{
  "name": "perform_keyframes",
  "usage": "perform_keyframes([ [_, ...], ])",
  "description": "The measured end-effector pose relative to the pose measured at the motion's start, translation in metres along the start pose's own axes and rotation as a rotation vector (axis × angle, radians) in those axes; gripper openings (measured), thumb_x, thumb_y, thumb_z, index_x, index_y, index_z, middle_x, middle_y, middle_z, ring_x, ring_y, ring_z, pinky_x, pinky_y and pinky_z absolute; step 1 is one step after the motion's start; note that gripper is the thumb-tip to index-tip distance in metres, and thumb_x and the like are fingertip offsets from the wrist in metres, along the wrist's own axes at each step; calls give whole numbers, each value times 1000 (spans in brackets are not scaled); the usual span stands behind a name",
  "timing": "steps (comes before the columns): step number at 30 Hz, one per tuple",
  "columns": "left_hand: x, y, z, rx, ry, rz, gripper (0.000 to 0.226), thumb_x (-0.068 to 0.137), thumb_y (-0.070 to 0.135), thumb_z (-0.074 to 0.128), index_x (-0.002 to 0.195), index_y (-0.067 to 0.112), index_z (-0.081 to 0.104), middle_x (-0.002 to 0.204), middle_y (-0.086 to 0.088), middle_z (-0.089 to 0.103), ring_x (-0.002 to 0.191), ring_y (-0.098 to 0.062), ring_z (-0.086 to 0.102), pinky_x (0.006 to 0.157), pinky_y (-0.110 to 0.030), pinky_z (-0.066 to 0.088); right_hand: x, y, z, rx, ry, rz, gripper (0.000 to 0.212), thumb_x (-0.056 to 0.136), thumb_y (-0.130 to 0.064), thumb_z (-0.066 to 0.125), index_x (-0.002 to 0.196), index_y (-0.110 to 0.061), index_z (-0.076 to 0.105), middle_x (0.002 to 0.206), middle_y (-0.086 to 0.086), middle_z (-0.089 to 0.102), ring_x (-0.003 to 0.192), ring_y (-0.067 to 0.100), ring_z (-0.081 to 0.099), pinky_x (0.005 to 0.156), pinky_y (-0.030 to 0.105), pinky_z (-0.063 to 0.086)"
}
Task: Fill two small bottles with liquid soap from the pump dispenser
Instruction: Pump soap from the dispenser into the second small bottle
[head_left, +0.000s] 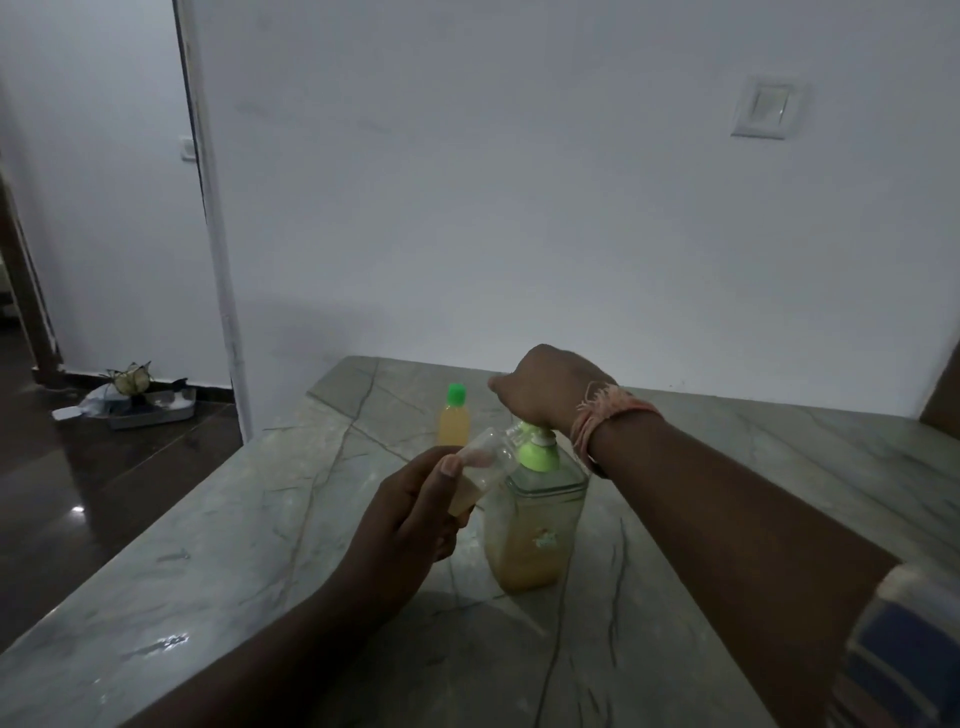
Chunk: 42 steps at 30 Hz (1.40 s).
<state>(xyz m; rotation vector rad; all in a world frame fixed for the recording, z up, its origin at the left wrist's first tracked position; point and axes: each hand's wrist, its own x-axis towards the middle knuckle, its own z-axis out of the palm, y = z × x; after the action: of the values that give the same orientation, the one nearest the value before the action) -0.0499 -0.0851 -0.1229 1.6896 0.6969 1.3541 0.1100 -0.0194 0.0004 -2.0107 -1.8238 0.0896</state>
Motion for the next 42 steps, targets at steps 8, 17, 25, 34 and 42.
perform_keyframes([
  [8,0,-1,0,34,5,-6,31,99,48,42,108,36,68,70,-15,54,52,-18,46,45,-30,35,1,3,7,51,-54,30,30,87,-39,54,67,-16,54,72,2,56,78,26,59,68,31,45],
  [17,2,-2,-1,23,0,5,42,93,56,44,110,25,67,67,-2,55,51,-11,45,45,-27,35,3,5,8,139,-3,17,33,86,-40,54,66,-14,54,73,6,60,72,26,60,60,29,40],
  [25,0,1,0,19,2,-3,38,91,59,45,108,34,68,69,-5,56,52,-14,46,45,-28,35,-3,-5,-3,-78,3,-16,31,87,-41,56,66,-18,51,68,-1,52,69,21,56,64,28,42],
  [34,0,-1,0,20,3,-11,49,91,58,45,116,21,66,71,-3,56,53,-13,46,46,-25,36,-1,3,8,92,-17,30,34,87,-43,51,68,-15,54,73,4,59,72,25,58,67,31,44],
  [42,1,1,0,34,15,-16,42,91,58,44,111,30,68,70,-3,57,52,-13,46,46,-26,36,-3,0,-1,53,71,-30,43,92,-52,49,66,-18,47,71,2,54,73,25,57,67,31,42],
])
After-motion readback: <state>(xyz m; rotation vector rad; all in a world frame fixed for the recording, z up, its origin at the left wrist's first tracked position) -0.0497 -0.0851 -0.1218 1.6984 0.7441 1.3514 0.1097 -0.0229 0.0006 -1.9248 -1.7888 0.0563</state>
